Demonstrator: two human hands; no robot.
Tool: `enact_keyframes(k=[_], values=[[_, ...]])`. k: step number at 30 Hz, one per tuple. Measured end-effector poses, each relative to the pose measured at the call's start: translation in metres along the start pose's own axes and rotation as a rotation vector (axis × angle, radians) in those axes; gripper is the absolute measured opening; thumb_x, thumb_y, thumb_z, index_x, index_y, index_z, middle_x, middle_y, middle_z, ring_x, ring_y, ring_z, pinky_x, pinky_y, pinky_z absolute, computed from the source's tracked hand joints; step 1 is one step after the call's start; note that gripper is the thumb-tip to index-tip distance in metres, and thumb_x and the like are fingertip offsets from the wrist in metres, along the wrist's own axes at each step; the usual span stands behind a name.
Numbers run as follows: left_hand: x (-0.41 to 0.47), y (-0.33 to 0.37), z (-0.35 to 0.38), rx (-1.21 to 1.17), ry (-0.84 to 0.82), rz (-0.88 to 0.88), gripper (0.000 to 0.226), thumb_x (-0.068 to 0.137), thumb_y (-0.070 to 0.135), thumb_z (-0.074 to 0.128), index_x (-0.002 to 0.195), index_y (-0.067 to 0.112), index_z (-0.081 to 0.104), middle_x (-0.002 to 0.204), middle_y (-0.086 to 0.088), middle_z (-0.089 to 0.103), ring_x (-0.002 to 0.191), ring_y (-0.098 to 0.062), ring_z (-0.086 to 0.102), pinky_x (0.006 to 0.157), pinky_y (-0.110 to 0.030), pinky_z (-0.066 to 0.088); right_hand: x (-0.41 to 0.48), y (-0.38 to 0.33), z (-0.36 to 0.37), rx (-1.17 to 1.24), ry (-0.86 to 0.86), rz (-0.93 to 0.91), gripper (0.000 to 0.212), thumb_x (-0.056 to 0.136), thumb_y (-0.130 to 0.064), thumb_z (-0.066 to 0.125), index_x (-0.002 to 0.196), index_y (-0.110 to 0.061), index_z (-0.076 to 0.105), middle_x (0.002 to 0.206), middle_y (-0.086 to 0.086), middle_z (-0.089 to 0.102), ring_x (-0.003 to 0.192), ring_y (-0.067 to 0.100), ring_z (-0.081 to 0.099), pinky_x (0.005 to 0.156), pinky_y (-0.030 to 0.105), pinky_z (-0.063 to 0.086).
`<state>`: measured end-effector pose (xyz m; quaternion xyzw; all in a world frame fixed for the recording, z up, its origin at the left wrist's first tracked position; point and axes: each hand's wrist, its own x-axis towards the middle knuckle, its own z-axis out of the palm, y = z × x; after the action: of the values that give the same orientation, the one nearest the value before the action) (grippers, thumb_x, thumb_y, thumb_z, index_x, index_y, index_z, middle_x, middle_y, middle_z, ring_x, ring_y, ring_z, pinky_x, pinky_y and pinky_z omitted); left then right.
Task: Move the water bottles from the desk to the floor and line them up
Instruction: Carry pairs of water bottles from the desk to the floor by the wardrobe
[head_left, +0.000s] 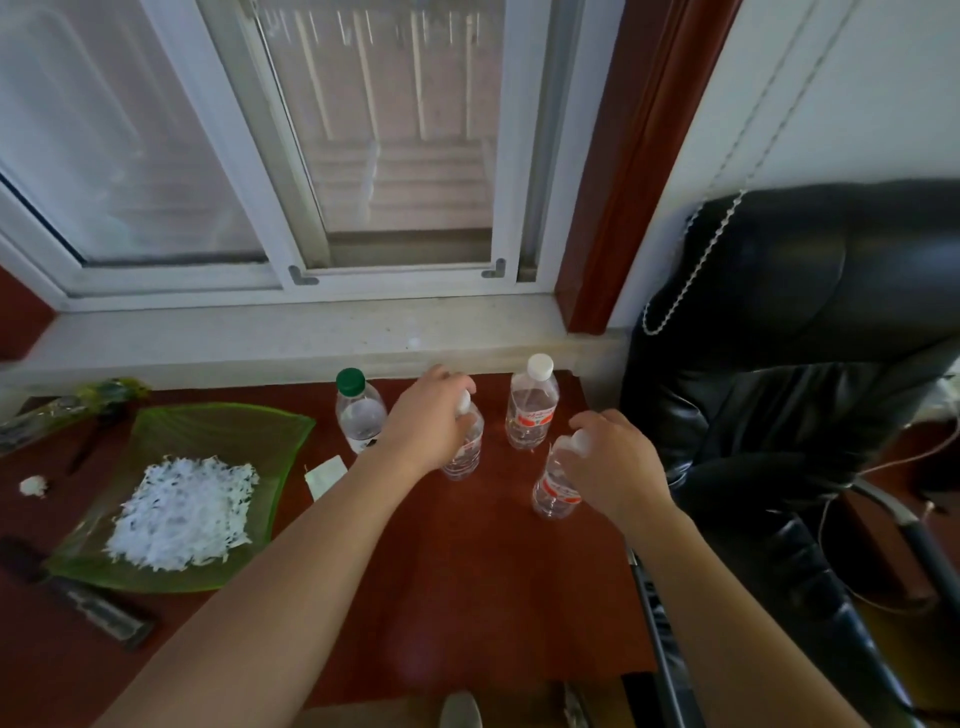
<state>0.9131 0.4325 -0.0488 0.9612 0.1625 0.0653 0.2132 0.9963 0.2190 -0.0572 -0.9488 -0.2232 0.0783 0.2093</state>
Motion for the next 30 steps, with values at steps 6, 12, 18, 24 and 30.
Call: enact_keyframes(k=[6,12,18,24,30], values=[[-0.002,0.003,-0.003,-0.027,-0.007,0.017,0.027,0.084,0.027,0.067,0.111,0.021,0.065,0.104,0.004,0.054,0.089,-0.019,0.057,0.075,-0.033,0.047,-0.007,-0.007,-0.007,0.085,0.030,0.026,0.014,0.076,-0.019,0.054,0.063,-0.023,0.050,0.076,-0.005,0.051,0.063,0.011,0.052,0.049,0.024,0.036],[-0.014,0.019,-0.018,-0.069,0.044,0.089,0.024,0.084,0.025,0.066,0.108,0.021,0.067,0.096,0.009,0.048,0.082,-0.013,0.051,0.069,-0.027,0.037,-0.025,-0.007,-0.029,0.128,0.138,0.029,0.015,0.082,-0.026,0.059,0.096,-0.022,0.064,0.090,-0.011,0.050,0.069,0.002,0.047,0.054,0.016,0.034],[-0.034,0.052,-0.033,-0.119,0.044,0.204,0.024,0.083,0.023,0.063,0.107,0.022,0.067,0.098,0.006,0.056,0.084,-0.014,0.054,0.068,-0.028,0.040,-0.054,0.005,-0.052,0.155,0.197,0.067,0.026,0.082,-0.027,0.062,0.108,-0.023,0.065,0.096,-0.010,0.052,0.071,-0.004,0.045,0.056,0.012,0.030],[-0.056,0.091,-0.033,-0.183,0.008,0.272,0.025,0.078,0.020,0.072,0.102,0.024,0.069,0.089,0.014,0.052,0.075,-0.003,0.049,0.066,-0.016,0.036,-0.098,0.030,-0.075,0.173,0.281,0.141,0.034,0.081,-0.030,0.065,0.114,-0.025,0.063,0.107,-0.007,0.057,0.080,0.005,0.052,0.055,0.012,0.035],[-0.087,0.146,-0.025,-0.210,-0.072,0.367,0.025,0.077,0.018,0.069,0.102,0.023,0.070,0.096,0.009,0.058,0.086,-0.012,0.055,0.073,-0.028,0.045,-0.159,0.064,-0.099,0.152,0.369,0.215,0.036,0.078,-0.030,0.069,0.113,-0.025,0.064,0.101,-0.013,0.054,0.088,0.008,0.050,0.065,0.017,0.033]])
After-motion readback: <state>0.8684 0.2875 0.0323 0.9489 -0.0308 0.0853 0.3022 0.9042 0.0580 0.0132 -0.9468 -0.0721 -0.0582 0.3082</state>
